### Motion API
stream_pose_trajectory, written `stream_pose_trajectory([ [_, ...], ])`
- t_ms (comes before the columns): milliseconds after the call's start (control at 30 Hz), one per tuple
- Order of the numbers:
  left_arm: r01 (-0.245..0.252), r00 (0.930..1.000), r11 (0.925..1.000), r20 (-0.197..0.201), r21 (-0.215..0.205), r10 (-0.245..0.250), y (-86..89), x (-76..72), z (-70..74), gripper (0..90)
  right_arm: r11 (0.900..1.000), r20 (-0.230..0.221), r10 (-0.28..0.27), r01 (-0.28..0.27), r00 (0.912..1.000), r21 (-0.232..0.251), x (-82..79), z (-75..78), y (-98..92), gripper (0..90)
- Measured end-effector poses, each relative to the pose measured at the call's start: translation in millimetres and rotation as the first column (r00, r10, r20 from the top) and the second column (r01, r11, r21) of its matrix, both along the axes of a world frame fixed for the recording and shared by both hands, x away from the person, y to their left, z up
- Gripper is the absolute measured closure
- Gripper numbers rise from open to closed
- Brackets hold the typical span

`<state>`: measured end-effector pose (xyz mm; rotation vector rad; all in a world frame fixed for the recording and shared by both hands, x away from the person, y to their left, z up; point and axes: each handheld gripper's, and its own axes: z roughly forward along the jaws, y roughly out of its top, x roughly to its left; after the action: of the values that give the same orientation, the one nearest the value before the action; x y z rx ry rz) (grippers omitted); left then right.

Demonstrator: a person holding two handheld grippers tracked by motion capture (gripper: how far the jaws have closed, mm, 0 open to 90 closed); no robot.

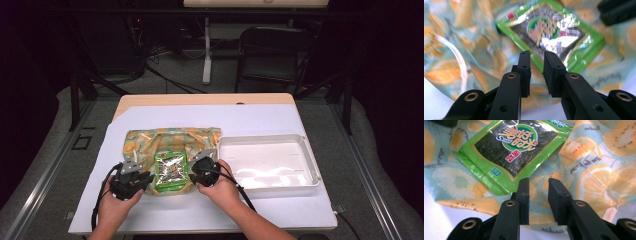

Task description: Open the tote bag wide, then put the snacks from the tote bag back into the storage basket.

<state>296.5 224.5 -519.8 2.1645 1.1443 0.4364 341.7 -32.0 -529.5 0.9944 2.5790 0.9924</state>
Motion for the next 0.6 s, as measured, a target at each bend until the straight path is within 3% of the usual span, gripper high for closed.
stream_pose_trajectory([
  [233,-0.008,0.9998,0.9999,-0.017,0.014,0.008,4.6,-4.8,-5.0,74.3,1.000,-0.003,-0.009,0.009,1.0000,0.003,-0.8,-2.1,-1.3,70.9],
  [600,-0.001,0.9996,1.0000,-0.028,-0.002,0.001,7.3,-14.4,-12.4,73.1,1.000,0.025,-0.010,0.010,0.9996,-0.005,-6.5,-5.8,-4.7,69.9],
])
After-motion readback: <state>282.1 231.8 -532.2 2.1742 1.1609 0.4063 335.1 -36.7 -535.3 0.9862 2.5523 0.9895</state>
